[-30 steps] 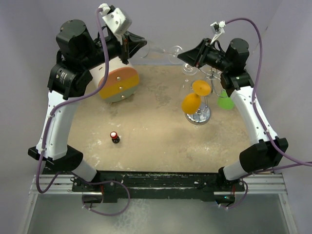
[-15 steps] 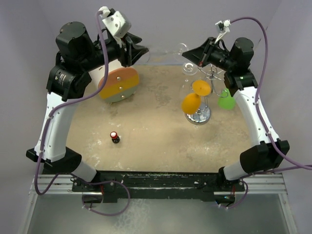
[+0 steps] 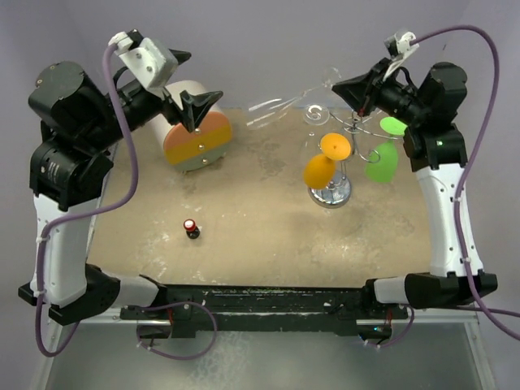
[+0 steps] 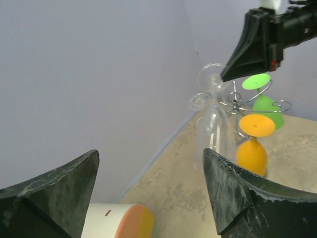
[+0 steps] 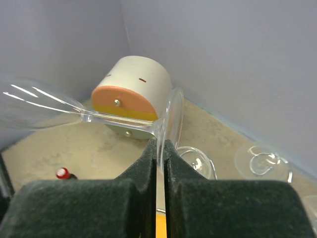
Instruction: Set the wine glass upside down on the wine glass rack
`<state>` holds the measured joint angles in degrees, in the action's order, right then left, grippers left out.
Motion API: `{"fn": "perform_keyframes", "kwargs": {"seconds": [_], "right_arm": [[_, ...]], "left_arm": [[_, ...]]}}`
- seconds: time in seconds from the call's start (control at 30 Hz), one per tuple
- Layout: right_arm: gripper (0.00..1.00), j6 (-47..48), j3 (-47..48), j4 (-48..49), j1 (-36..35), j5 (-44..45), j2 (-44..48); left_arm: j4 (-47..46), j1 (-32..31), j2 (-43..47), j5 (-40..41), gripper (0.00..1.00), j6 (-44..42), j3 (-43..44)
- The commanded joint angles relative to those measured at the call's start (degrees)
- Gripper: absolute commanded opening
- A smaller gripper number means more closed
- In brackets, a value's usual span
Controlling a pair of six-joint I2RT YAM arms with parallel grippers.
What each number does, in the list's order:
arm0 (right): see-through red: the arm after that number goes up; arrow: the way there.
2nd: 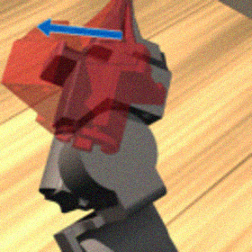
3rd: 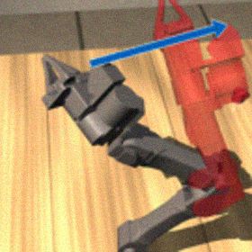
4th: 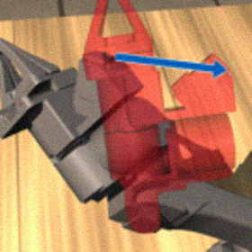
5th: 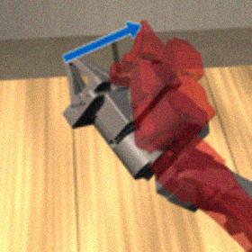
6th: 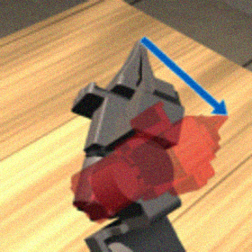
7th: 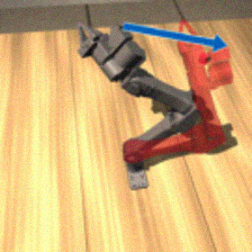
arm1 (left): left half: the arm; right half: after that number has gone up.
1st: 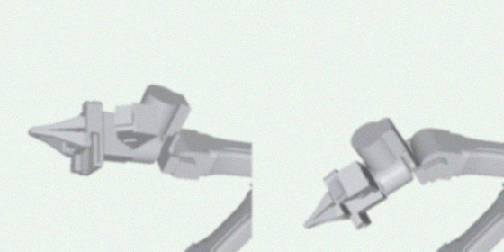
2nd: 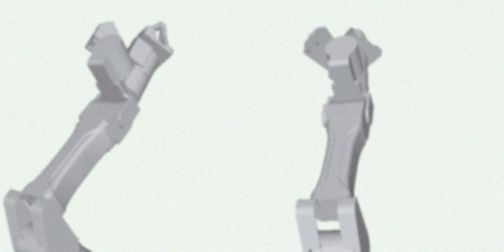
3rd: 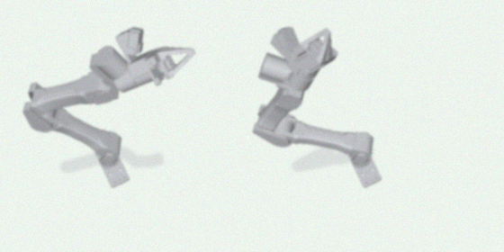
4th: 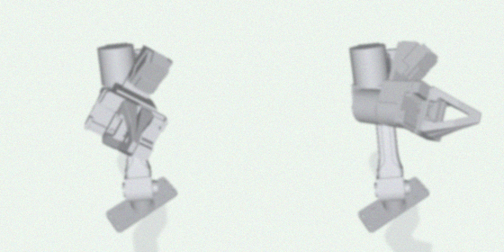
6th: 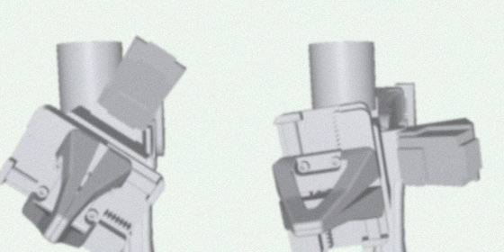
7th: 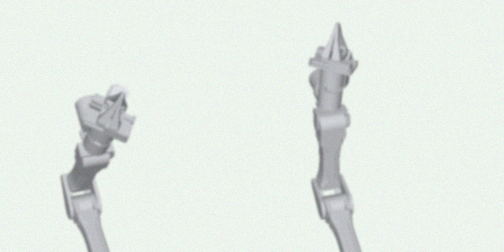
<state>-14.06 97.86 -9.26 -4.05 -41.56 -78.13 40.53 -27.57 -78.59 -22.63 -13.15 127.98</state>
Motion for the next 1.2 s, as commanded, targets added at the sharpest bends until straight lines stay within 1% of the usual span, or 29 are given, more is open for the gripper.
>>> {"fn": "perform_keyframes", "kwargs": {"seconds": [0.0,0.1,0.2,0.3,0.47,0.6,0.73,0.8,0.93,1.03,1.13,1.17], "right_arm": [[0.00,23.6,7.1,-13.0,-0.2,-2.7,4.5],[0.00,35.6,9.2,-23.4,-0.2,-5.6,6.4],[0.00,45.2,9.9,-32.7,-0.2,-4.9,8.5],[0.00,50.1,9.7,-38.8,-0.2,-2.9,10.5],[0.00,55.2,7.7,-45.6,-0.2,1.2,14.8],[0.00,58.8,4.3,-49.5,-0.2,7.5,18.4],[0.00,61.4,-0.1,-51.2,1.1,17.0,22.1],[0.00,62.4,-2.8,-50.9,2.7,21.8,23.9],[0.00,63.0,-7.6,-49.8,4.8,25.8,26.6],[0.00,63.4,-9.6,-48.0,5.4,32.0,27.2],[0.00,63.6,-11.6,-44.4,5.5,42.3,26.5],[0.00,63.7,-12.2,-43.1,5.5,43.6,26.2]], "left_arm": [[-0.6,0.8,1.4,5.4,0.89,-2.7,0.3],[-0.7,0.9,1.5,5.7,0.91,-2.9,0.2],[-1.0,1.0,1.3,5.7,0.93,-3.2,-0.2],[-1.4,1.2,0.6,5.7,0.94,-3.7,-0.1],[-1.8,1.4,-0.7,6.1,0.96,-4.3,0.0],[-2.2,1.5,-1.2,7.4,0.97,-4.2,0.1],[-2.1,1.6,-1.4,8.7,1.00,-4.1,-0.2],[-2.1,1.7,-1.5,8.9,0.99,-4.1,-0.9],[-1.8,1.9,-2.0,9.9,0.99,-4.0,-3.3],[-1.8,1.9,-2.5,10.8,0.99,-4.0,-5.6],[-2.4,2.0,-2.2,12.3,0.99,-3.9,-9.1],[-2.8,2.1,-2.0,12.6,0.99,-3.8,-10.6]]}}
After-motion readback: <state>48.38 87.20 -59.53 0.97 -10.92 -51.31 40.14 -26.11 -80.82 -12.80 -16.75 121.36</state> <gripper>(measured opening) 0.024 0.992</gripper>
